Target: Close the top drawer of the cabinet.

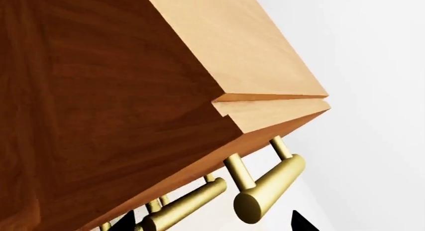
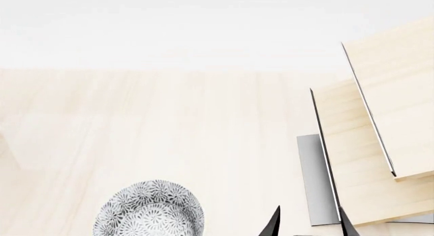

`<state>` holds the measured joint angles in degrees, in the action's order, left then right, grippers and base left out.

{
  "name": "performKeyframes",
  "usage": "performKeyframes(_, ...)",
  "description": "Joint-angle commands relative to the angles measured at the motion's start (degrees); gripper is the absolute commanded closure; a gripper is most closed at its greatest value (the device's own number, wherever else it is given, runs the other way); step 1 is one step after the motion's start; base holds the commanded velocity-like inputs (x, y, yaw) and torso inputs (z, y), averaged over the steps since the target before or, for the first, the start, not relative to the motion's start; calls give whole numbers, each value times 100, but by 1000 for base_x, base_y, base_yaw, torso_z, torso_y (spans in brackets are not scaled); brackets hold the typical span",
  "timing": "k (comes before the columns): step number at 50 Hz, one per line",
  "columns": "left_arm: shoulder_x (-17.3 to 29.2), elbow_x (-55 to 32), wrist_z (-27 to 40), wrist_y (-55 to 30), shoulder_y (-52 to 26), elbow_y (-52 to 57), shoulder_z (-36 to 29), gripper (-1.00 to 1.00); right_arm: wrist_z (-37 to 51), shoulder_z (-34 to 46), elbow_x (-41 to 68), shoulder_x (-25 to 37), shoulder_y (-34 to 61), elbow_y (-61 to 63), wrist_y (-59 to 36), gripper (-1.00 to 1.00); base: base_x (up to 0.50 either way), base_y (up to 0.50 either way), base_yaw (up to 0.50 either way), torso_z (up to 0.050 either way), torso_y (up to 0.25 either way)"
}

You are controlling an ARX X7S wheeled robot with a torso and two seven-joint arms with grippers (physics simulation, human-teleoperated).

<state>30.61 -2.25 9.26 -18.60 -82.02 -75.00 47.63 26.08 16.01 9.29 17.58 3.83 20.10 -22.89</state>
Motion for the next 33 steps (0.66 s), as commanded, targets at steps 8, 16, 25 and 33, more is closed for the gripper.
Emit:
performKeyframes(8,821,80,-53,77,218,5,245,-100,68,2,17,-20,63,-93,-9,-100,0,0,0,0,0)
performKeyframes(16,1268,12,-152,39,360,12,430,-100,106,-1,24,-39,111,-147,-25,-100,9,6,5,0,0)
performKeyframes(25,1381,-38,-206,44,469,36,528,-100,281,-397,212,-45,264,-114,-134,-100,14,13,13,0,-2)
performKeyframes(33,1257,13,-168,127,561,13,530,-100,301,-391,212,-34,255,-114,-103,-100,11,13,12,0,-3)
